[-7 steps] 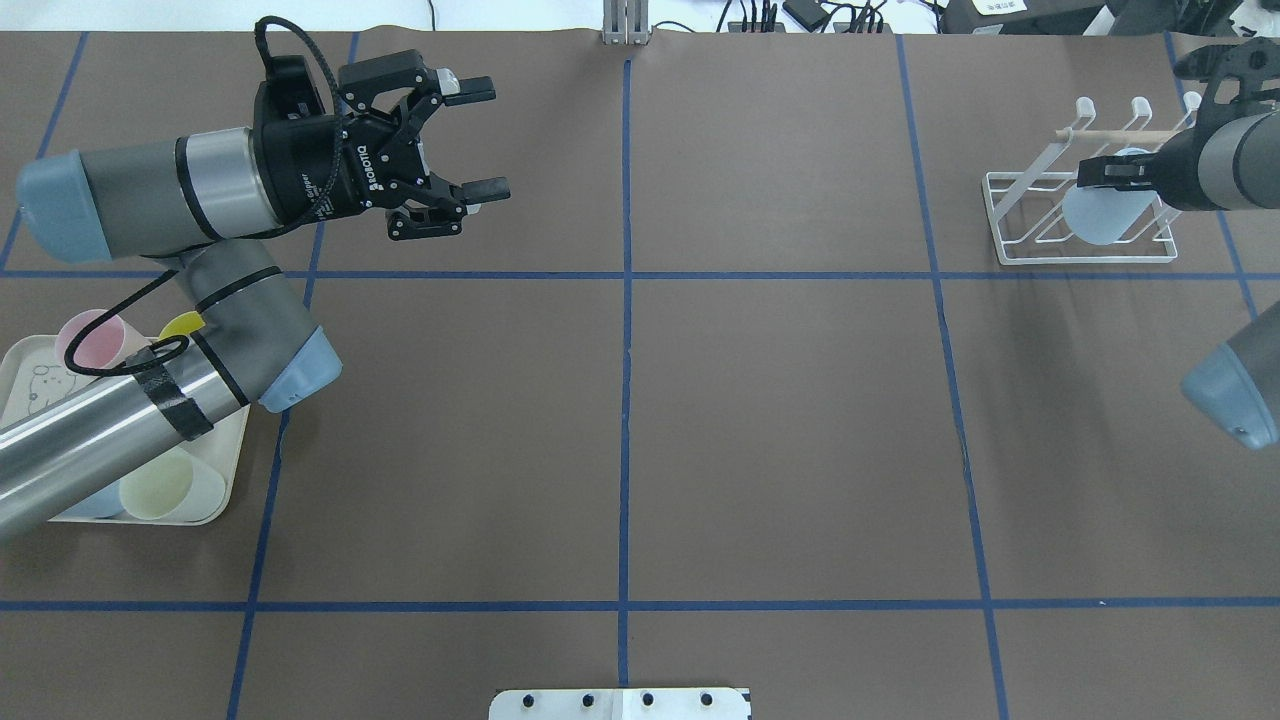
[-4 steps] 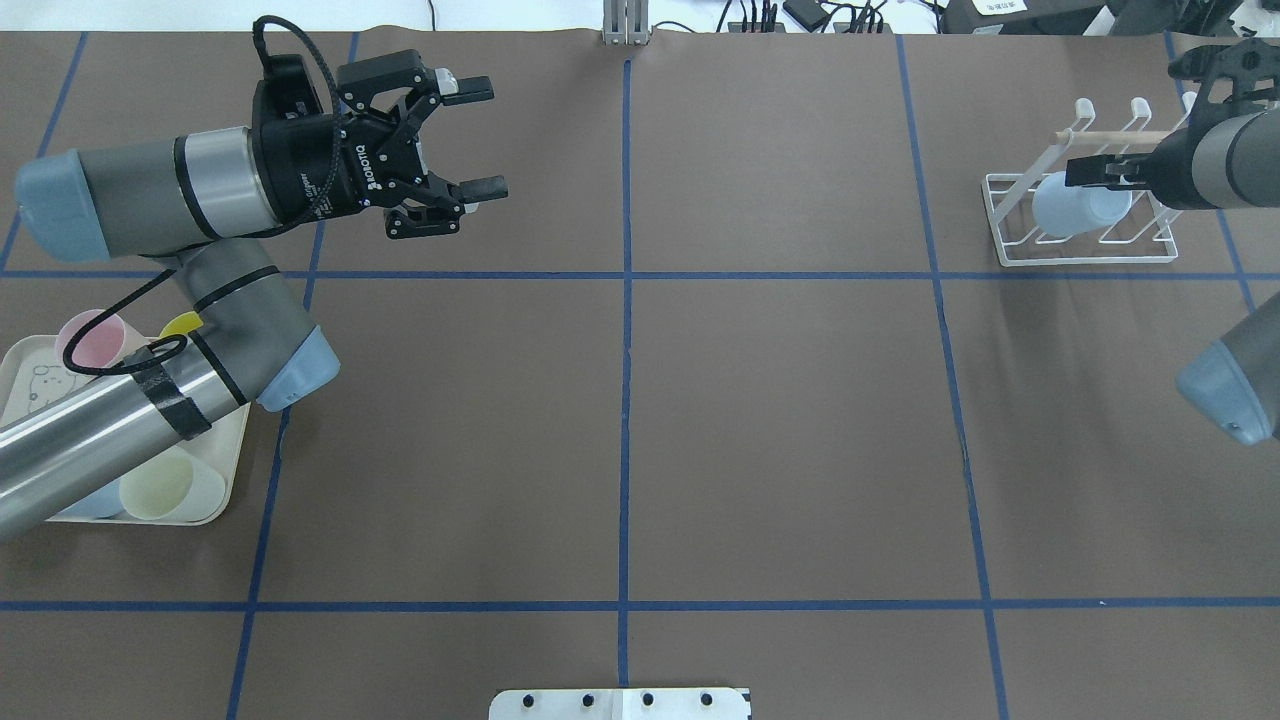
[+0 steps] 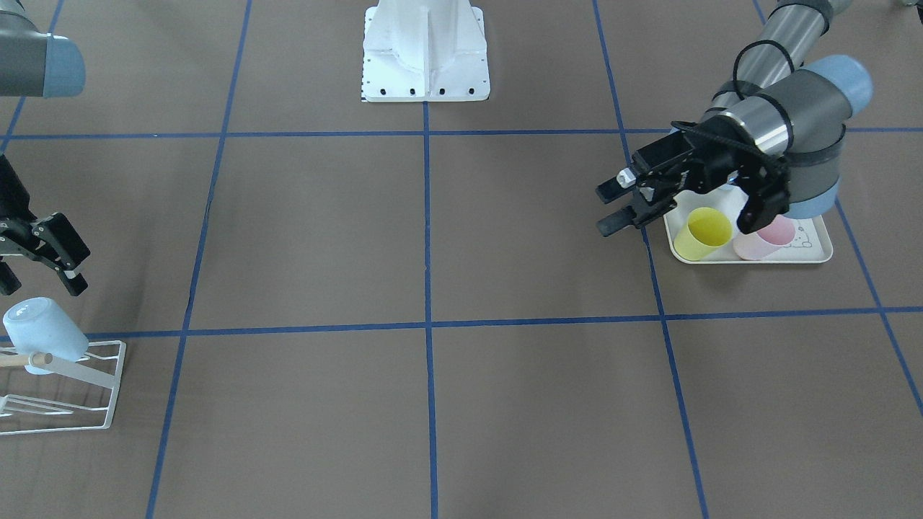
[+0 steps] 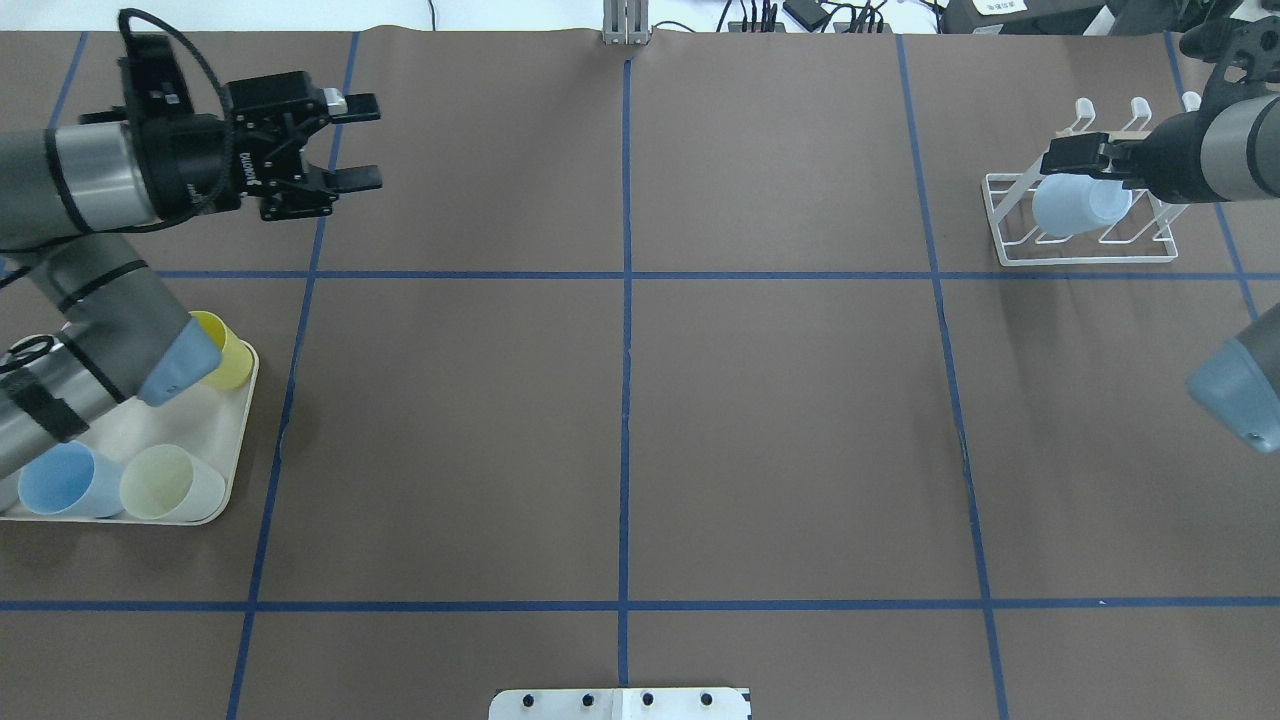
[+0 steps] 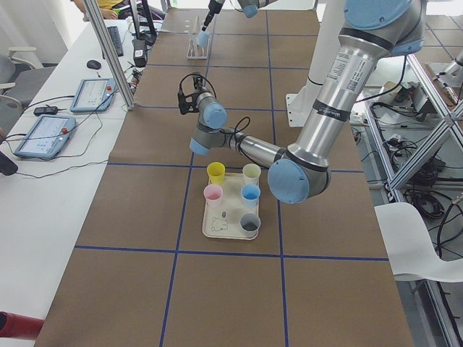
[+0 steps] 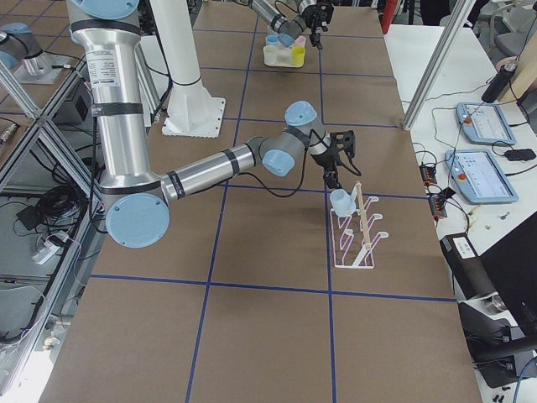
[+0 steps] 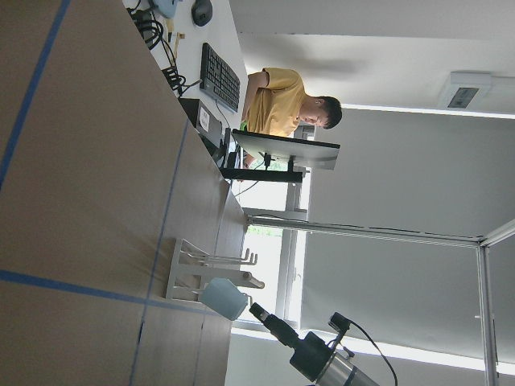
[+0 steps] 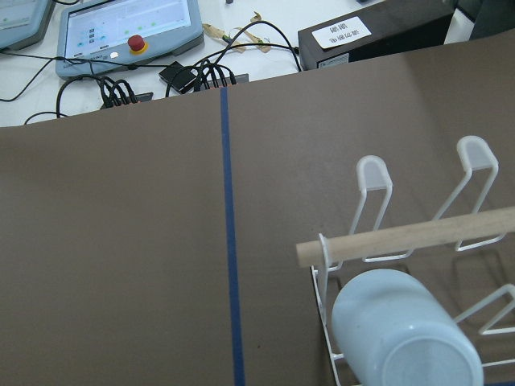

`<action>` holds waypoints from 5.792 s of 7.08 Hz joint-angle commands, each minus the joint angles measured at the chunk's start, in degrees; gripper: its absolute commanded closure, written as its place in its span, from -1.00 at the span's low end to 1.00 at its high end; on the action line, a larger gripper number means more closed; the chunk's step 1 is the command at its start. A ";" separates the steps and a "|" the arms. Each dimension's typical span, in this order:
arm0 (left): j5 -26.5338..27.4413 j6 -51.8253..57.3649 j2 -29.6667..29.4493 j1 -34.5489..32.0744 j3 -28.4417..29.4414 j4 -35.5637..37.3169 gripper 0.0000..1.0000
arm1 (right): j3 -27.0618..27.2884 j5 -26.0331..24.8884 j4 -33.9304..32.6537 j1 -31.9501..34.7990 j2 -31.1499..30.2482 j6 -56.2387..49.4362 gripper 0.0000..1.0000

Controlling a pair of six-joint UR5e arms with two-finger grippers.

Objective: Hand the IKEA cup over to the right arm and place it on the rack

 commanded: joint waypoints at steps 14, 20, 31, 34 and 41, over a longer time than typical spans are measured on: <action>-6.57 66.96 44.46 -8.17 -2.11 20.14 -0.80 | 4.72 -0.07 -0.58 -5.58 0.07 7.26 -1.00; -9.97 66.70 43.66 -1.84 -3.14 19.87 1.00 | 4.37 -0.24 -0.67 -5.93 0.42 7.26 -1.00; -26.00 8.06 11.00 -20.13 -8.51 20.32 1.00 | 8.23 -5.84 0.04 -22.08 22.19 50.36 -1.00; -10.97 -15.91 -2.36 -8.21 -8.08 16.04 1.00 | 7.98 -14.62 4.13 -26.13 30.46 72.93 -1.00; 6.88 -32.35 -10.20 7.91 -7.55 3.34 1.00 | 3.76 -24.94 11.90 -28.34 31.79 85.75 -0.97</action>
